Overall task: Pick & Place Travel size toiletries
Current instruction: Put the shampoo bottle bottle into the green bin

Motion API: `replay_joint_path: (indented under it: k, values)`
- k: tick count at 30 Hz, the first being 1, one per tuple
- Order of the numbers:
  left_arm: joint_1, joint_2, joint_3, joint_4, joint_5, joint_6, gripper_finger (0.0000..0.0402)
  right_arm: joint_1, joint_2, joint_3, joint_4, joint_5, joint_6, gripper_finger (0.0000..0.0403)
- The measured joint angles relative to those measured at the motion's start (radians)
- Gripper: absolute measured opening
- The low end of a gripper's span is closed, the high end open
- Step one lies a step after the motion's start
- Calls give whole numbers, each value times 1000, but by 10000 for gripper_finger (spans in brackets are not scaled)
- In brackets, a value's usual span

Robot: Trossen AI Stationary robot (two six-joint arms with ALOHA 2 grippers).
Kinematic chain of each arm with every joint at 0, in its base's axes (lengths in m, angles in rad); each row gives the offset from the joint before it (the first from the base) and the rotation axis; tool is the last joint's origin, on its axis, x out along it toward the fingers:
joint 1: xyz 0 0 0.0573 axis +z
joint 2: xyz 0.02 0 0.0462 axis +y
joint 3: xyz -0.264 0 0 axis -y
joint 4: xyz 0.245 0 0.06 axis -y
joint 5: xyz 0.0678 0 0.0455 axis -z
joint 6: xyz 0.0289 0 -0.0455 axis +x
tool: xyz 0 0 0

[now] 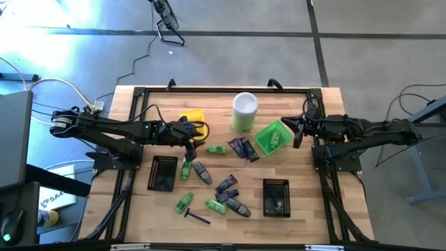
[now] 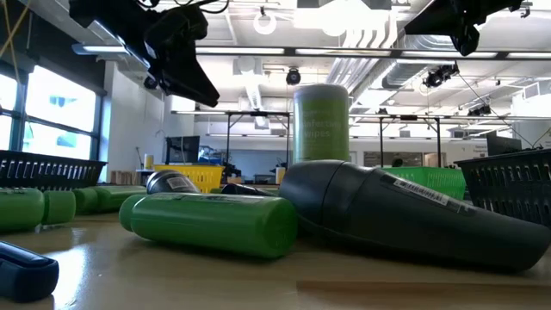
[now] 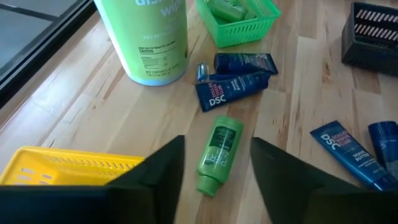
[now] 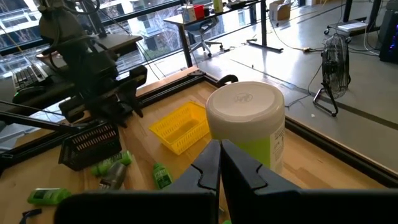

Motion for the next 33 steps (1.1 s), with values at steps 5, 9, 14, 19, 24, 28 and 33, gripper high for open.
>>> replay_joint_path:
  k: [5, 9, 14, 19, 24, 28, 33]
  values:
    - [0, 0, 0, 0, -7, -6, 253, 0, 0, 0, 0, 0, 0, 5]
    - [0, 0, 0, 0, -9, -6, 282, 0, 0, 0, 0, 0, 0, 5]
    - [0, 0, 0, 0, -8, -4, 292, 0, 0, 0, 0, 0, 0, 5]
    - [0, 32, -2, 6, 59, 66, 292, 0, 0, 0, 0, 0, 0, 5]
    - [0, 98, -1, 19, 143, 74, 292, 0, 0, 0, -5, 0, 0, 5]
    - [0, 163, -2, 35, 164, 74, 292, 0, 0, 0, -7, 0, 0, 5]
    - [0, 226, -1, 106, 165, 74, 292, 0, 0, 0, -8, 0, 0, 5]
